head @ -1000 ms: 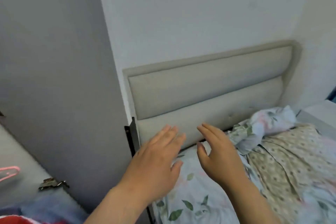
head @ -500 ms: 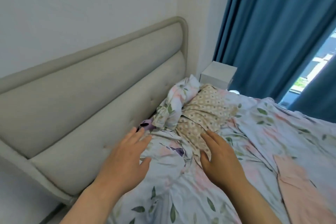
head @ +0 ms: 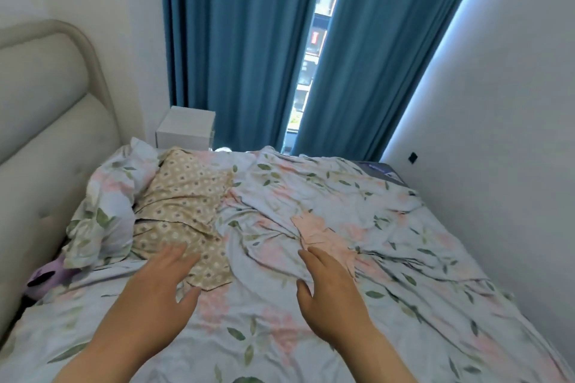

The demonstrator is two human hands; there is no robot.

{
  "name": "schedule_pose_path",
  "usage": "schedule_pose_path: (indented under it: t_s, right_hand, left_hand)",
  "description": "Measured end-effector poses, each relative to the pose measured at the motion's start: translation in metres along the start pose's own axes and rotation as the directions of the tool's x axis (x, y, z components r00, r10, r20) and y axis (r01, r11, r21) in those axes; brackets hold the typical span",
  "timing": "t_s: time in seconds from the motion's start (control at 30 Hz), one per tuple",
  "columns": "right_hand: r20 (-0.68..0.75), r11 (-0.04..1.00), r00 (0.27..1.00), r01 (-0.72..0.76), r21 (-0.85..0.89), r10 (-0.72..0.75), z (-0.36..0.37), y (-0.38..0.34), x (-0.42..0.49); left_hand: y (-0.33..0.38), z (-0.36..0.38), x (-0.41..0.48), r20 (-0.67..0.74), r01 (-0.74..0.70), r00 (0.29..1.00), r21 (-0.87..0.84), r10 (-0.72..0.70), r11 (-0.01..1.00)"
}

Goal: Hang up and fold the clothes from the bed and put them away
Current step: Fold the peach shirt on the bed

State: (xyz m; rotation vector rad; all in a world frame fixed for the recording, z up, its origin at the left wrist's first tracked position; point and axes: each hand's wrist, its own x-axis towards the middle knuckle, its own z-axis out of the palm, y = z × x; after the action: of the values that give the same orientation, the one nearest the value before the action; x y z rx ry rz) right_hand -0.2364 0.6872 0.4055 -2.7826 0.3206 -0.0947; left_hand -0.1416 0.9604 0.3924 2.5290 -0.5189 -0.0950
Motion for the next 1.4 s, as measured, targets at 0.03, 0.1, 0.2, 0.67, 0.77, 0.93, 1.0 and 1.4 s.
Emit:
schedule_pose_path:
  t_s: [0.03,0.1,0.2,0.67,0.77,0.93,1.0,1.4]
  right_hand:
    - [0.003,0.999,0.999,-0.041,0.001,0.041,-0.002,0.009,-0.011]
    - [0.001,0.993,0.993,-0.117,0.016,0.117,-0.007,0.026,-0.030]
    - [-0.023,0.978,0.978,-0.206,0.011,0.206,-0.016,0.052,-0.053]
    - [-0.041,0.894,0.896,-0.436,0.104,0.442,-0.026,0.212,-0.082]
    - [0.003,0.877,0.885,-0.461,0.132,0.465,-0.023,0.265,-0.070]
    - [0.084,0.867,0.879,-0.476,0.149,0.469,-0.003,0.352,-0.044]
    - [0.127,0.861,0.874,-0.484,0.155,0.468,0.011,0.384,-0.035]
    - [0.353,0.652,0.740,-0.672,0.351,0.573,0.152,0.520,0.017]
  left_hand:
    - [0.006,0.005,0.003,0.032,-0.015,0.999,-0.002,0.015,1.000]
    - [0.023,0.014,0.008,0.088,-0.055,0.995,-0.009,0.056,0.998]
    - [0.048,0.026,0.016,0.146,-0.127,0.981,-0.018,0.128,0.992]
    - [0.166,0.134,0.073,0.309,-0.268,0.913,-0.038,0.267,0.963]
    - [0.196,0.179,0.088,0.349,-0.263,0.901,-0.028,0.256,0.964]
    - [0.235,0.263,0.122,0.406,-0.213,0.895,0.018,0.187,0.977]
    - [0.244,0.295,0.132,0.430,-0.183,0.890,0.029,0.153,0.983]
    - [0.194,0.477,0.153,0.637,0.186,0.763,-0.057,-0.107,0.981]
